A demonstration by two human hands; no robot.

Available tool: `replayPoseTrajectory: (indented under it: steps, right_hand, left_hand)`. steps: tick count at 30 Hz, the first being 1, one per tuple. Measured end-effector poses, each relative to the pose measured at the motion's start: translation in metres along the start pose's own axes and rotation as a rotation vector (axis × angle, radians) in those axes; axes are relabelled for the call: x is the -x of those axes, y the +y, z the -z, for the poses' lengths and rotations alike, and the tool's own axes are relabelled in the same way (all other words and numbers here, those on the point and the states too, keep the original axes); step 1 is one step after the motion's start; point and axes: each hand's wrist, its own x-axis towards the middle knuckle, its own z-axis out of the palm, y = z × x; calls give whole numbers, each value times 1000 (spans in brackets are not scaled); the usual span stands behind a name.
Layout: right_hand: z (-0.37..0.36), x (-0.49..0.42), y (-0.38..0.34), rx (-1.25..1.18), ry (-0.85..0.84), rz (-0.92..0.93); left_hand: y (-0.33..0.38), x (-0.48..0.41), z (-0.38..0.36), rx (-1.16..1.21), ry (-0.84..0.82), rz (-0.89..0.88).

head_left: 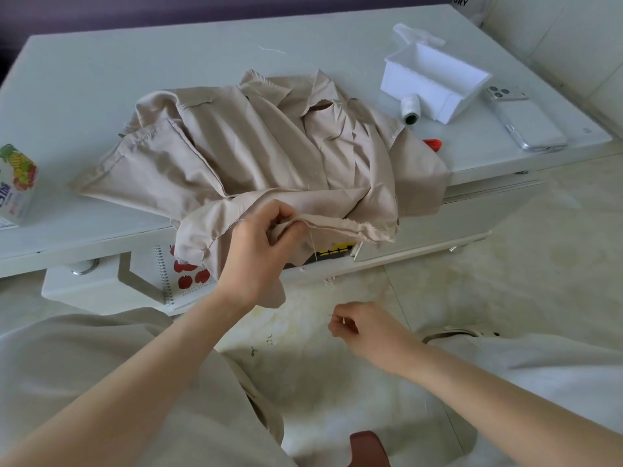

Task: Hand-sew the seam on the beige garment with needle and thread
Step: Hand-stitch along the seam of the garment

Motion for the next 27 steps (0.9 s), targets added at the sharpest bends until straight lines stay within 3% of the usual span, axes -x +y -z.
replayPoseTrajectory:
  steps: [7,10,15,20,27]
  right_hand:
    - [1,5,25,157,-145,-136]
    - [8,0,23,155,-43,-91]
    - [23,-8,-13,-286,245,52]
    - [35,-17,-49,-561,332,89]
    - [32,-13,-47,-424,326,92]
  left_hand:
    - [0,1,-1,6,-6,-13]
    - [1,1,-2,14,-13,-16]
    - [3,5,-4,40,-31,17]
    - [4,10,-7,92,-80,54]
    - [2,9,-6,58,-57,42]
